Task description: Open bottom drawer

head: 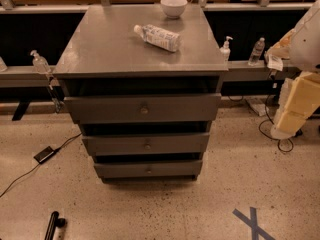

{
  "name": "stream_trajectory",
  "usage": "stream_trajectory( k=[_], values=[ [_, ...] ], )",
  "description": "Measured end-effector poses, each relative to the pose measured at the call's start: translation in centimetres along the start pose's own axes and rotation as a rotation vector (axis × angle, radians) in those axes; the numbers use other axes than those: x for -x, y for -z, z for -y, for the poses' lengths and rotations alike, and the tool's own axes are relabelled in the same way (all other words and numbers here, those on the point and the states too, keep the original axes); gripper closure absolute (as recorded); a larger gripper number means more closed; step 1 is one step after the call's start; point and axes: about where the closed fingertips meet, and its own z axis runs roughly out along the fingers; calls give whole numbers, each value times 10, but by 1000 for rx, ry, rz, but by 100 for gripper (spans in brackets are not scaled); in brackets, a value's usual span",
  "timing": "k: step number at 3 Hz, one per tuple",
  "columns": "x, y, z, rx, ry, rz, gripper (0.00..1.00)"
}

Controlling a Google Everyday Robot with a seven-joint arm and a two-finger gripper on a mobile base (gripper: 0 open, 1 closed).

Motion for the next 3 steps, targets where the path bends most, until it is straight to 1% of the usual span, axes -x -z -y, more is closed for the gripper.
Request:
stream_trajectory(
  k=[1, 2, 3],
  values=[
    [1, -3, 2, 2, -4, 0, 0],
    [5, -20, 13, 15, -25, 2, 0],
    [10, -82, 18, 74, 8, 58, 0]
  ],
)
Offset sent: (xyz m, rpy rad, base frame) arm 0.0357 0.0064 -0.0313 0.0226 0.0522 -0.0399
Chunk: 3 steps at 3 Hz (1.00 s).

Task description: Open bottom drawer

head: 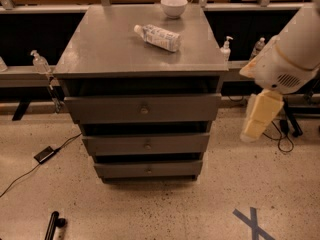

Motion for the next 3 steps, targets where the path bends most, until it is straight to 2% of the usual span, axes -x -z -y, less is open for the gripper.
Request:
stream_trajectory(
  k=[1, 2, 3],
  values=[
    [-5, -84, 23, 30, 37, 143, 0],
    [-33, -163, 77, -31, -98, 360, 0],
    [-33, -161, 77, -32, -97, 359, 0]
  ],
)
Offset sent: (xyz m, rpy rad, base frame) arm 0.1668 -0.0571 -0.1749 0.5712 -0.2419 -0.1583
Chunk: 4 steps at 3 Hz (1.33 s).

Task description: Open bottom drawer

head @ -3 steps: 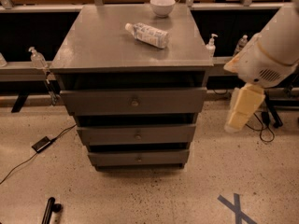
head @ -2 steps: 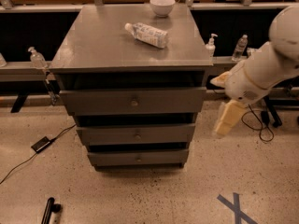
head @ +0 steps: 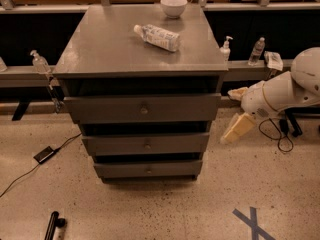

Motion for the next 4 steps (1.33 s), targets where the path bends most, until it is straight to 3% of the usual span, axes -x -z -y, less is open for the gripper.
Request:
stream_trajectory(
  k=[1, 2, 3, 4],
  values=[
    [-1, -10, 0, 20, -1, 7, 0],
    [-22, -32, 18, -30, -31, -49, 0],
    [-44, -63, 40, -97, -81, 59, 0],
    [-103, -84, 44, -100, -143, 212, 0]
  ],
)
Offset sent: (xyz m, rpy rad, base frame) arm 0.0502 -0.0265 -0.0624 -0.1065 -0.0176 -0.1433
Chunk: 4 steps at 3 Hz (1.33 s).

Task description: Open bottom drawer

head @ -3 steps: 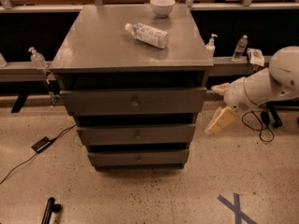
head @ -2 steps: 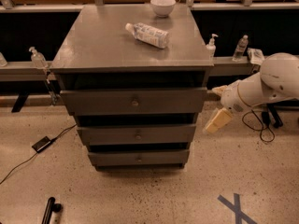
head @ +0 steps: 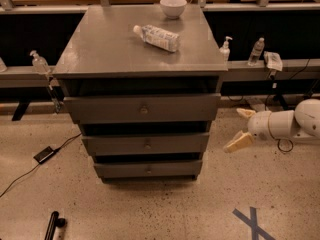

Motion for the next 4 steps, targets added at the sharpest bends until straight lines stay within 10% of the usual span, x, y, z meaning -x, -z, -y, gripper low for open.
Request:
stream_trajectory(
  k=[2, 4],
  values=[
    [-31, -27, -9, 79, -26, 54, 0],
    [-96, -119, -102, 315, 9, 163, 0]
  ],
)
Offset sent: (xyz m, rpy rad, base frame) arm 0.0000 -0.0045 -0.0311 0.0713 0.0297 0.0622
